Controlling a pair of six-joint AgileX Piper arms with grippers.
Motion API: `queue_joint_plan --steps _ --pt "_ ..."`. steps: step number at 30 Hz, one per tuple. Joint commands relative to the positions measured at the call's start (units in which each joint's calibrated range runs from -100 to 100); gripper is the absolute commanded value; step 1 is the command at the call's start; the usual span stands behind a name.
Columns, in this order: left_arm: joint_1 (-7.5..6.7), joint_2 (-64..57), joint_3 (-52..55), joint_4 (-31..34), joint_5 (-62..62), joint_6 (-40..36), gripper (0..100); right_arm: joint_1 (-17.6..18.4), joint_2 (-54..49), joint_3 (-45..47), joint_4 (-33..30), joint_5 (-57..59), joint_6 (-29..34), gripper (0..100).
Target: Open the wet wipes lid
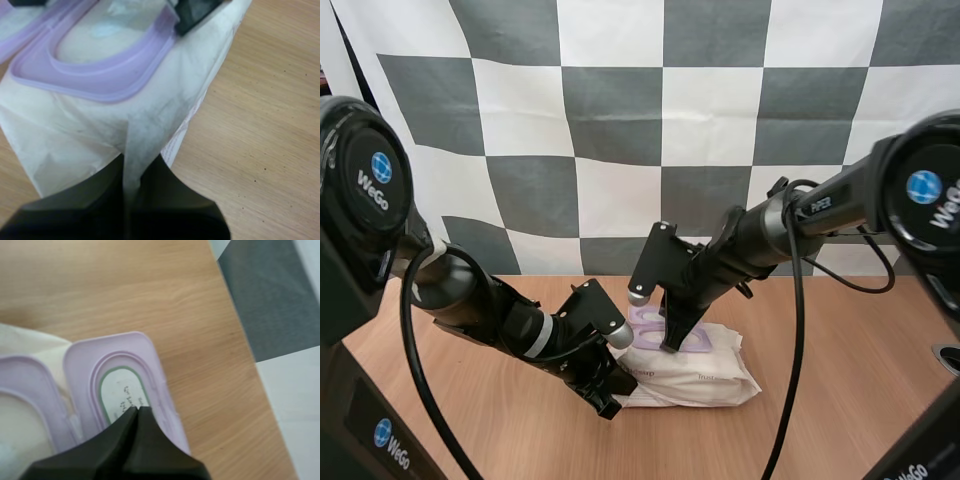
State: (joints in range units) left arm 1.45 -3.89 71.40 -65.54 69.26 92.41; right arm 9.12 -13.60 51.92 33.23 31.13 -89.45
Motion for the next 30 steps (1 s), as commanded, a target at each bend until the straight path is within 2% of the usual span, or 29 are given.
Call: queue_joint_plan --steps 1,4,8,10,12,14,15,16,23,27,30 --pt "0.02 0.03 -0.02 -0.09 -0.03 0.41 0 0.03 -8.11 -0.10 -2.37 -0.47 2.41 0" --pt "0.02 0.03 -0.02 -0.09 0.97 0.41 0 0.03 -17.22 -0.10 -9.65 -0.09 10.32 0" --pt "0.02 0.03 -0.02 -0.09 4.09 0.92 1 0.03 -28.41 -0.10 -24.71 4.78 22.32 0" --pt "0.02 -0.09 -0.02 -0.09 4.84 0.92 11 0.03 -32.84 -0.10 -29.18 10.29 26.21 0" --pt "0.02 -0.75 -0.02 0.89 5.04 0.92 32 0.03 -37.06 -0.10 -31.55 19.73 30.33 0" --pt "0.02 -1.63 -0.02 1.41 5.60 0.92 47 0.03 -40.35 -0.10 -31.80 25.62 31.52 0" --pt "0.02 -2.54 -0.02 2.06 6.30 0.92 64 0.03 -44.26 -0.10 -31.80 30.48 32.30 0" --pt "0.02 -4.58 -0.02 2.69 7.71 0.82 100 0.03 -46.79 -0.10 -31.80 32.33 32.85 0" --pt "0.02 -17.03 -0.02 6.65 12.37 -0.99 100 0.03 -60.82 -0.10 -31.16 33.94 33.58 0" --pt "0.02 -29.61 -0.02 8.76 15.08 -3.18 100 0.03 -65.52 -0.10 -29.97 33.35 37.69 0" --pt "0.02 -39.61 -0.08 10.15 17.22 -3.65 100 0.03 -68.02 -0.10 -27.39 33.35 38.45 0"
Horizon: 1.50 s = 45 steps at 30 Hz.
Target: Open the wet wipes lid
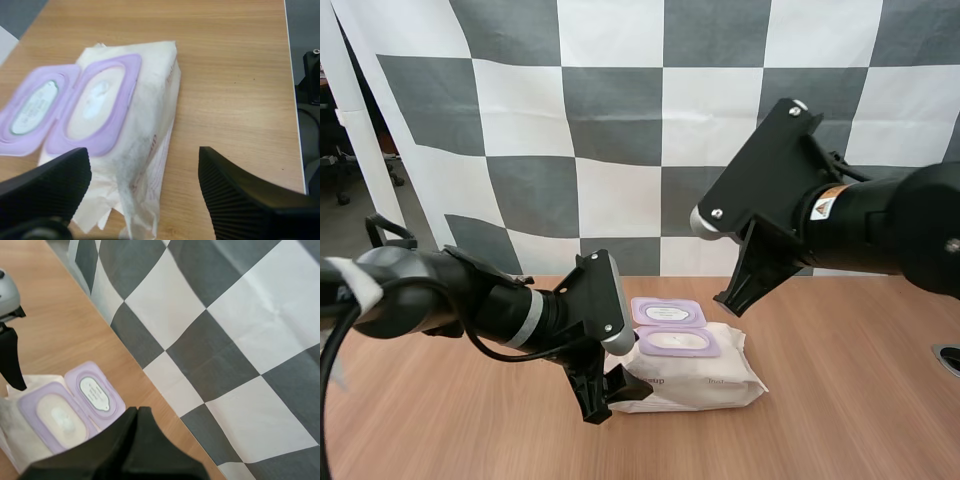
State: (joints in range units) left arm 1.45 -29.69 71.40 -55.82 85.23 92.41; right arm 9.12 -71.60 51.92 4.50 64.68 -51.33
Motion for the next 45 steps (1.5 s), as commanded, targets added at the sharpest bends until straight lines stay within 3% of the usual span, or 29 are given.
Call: queue_joint_plan --steps 1,8,10,12,16,20,24,26,33,37,41,45 --pt "0.02 -17.50 -0.40 1.34 3.43 -4.04 100 0.03 -10.78 -0.10 2.93 -0.20 0.32 0" --pt "0.02 -39.95 -6.82 3.27 14.77 -13.85 97 0.03 -14.79 -0.10 9.60 -2.62 0.46 0" --pt "0.02 -45.82 -9.84 4.12 14.77 -16.43 81 0.03 -15.32 -0.10 10.19 -3.12 1.70 0" --pt "0.02 -50.62 -12.97 5.34 14.77 -19.11 58 0.03 -15.96 -0.10 10.19 -4.58 3.49 0" --pt "0.02 -59.20 -16.76 5.15 14.77 -26.99 0 0.03 -17.46 0.01 10.19 -6.74 7.17 0" --pt "0.02 -65.74 -17.11 5.49 5.21 -35.79 0 0.03 -20.87 0.01 10.19 -11.83 7.69 0" --pt "0.09 -70.31 -15.91 10.96 -21.60 -47.58 0 0.03 -25.28 2.75 10.19 -21.32 8.40 0" --pt "0.09 -70.31 -14.54 14.94 -28.41 -50.76 0 0.03 -26.62 6.14 10.19 -28.74 9.22 0" --pt "0.00 -70.31 1.68 14.47 -51.91 -55.64 0 -0.13 -27.13 23.70 11.07 -52.67 10.00 0" --pt "-1.48 -70.31 13.65 15.99 -64.65 -55.94 0 -0.33 -27.13 34.59 11.47 -54.73 10.00 0" --pt "-1.78 -70.31 22.70 19.00 -66.63 -54.68 0 -1.70 -27.13 41.73 10.66 -54.73 10.00 0" --pt "-1.78 -70.31 28.28 19.87 -72.68 -56.25 0 -3.12 -27.13 46.37 13.89 -53.41 12.07 0"
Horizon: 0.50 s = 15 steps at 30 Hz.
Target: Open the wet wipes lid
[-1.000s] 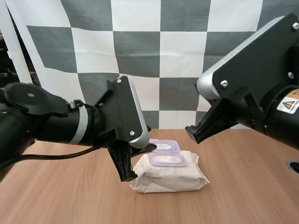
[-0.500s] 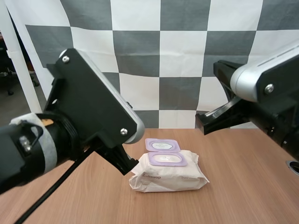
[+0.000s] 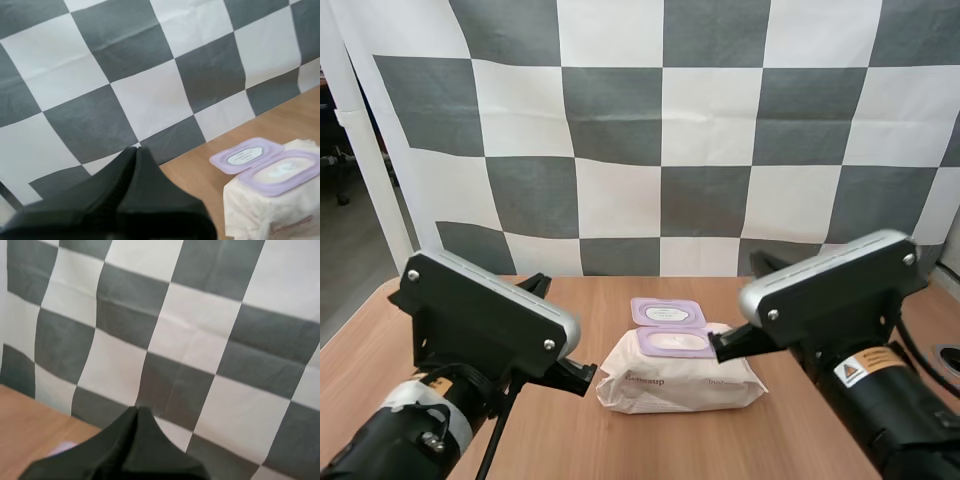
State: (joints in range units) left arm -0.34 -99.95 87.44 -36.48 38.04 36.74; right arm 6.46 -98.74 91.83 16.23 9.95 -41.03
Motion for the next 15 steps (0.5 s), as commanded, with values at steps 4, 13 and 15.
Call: queue_joint_plan --steps 4,13,15 --pt "0.01 -0.05 12.56 2.12 -21.37 -2.09 0 -0.63 -1.26 8.17 1.42 1.49 2.81 0" --pt "0.01 -0.05 12.56 35.20 -16.24 -38.51 0 -1.72 -1.26 8.17 -2.00 10.88 7.38 0" --pt "-0.26 -0.05 12.56 45.38 -13.24 -50.59 0 -1.72 -1.26 8.17 -4.88 12.75 10.11 0"
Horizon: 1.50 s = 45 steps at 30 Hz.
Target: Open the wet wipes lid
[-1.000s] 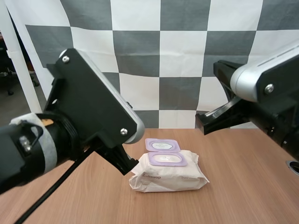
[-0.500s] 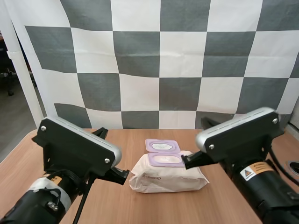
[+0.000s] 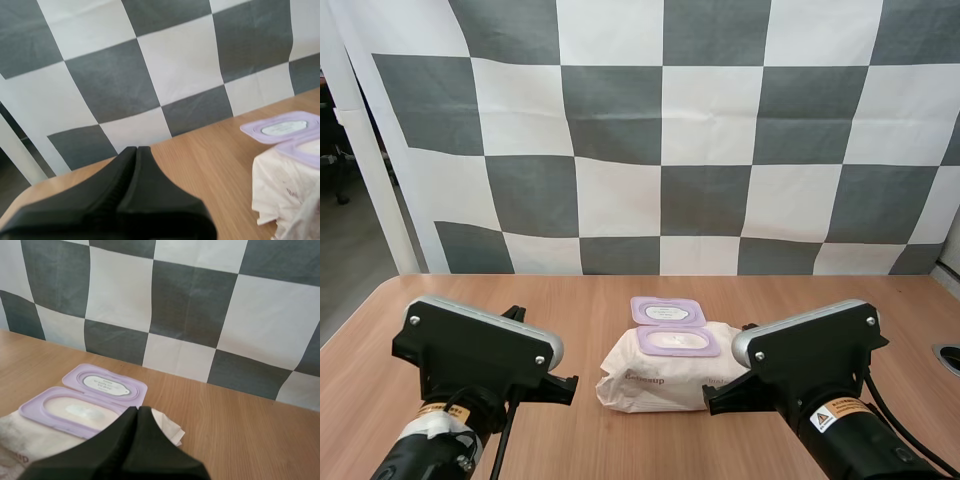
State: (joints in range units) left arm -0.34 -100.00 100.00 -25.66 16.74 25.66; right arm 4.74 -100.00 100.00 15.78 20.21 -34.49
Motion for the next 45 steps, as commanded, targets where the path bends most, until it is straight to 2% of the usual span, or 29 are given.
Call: queue_joint_plan --steps 1,4,8,22,29,45 --pt "-0.51 0.00 0.00 40.56 9.89 -45.43 0 -0.10 0.00 0.00 -7.00 4.52 6.55 0" --pt "-0.71 0.00 0.00 45.45 14.24 -52.32 0 -0.83 0.00 0.00 -10.89 10.48 10.97 0" --pt "-0.88 0.00 0.00 45.45 15.26 -53.04 0 -1.49 0.00 0.00 -11.77 10.88 13.66 0" --pt "-2.40 0.00 0.00 45.20 15.63 -55.42 0 -1.87 0.00 0.00 -12.16 12.20 13.99 0" --pt "-1.94 0.00 0.00 45.20 16.38 -60.72 0 -2.05 0.00 0.00 -12.27 12.20 14.09 0" --pt "-1.82 0.00 0.00 44.85 16.41 -61.03 0 -2.22 0.00 0.00 -12.65 12.20 14.09 0"
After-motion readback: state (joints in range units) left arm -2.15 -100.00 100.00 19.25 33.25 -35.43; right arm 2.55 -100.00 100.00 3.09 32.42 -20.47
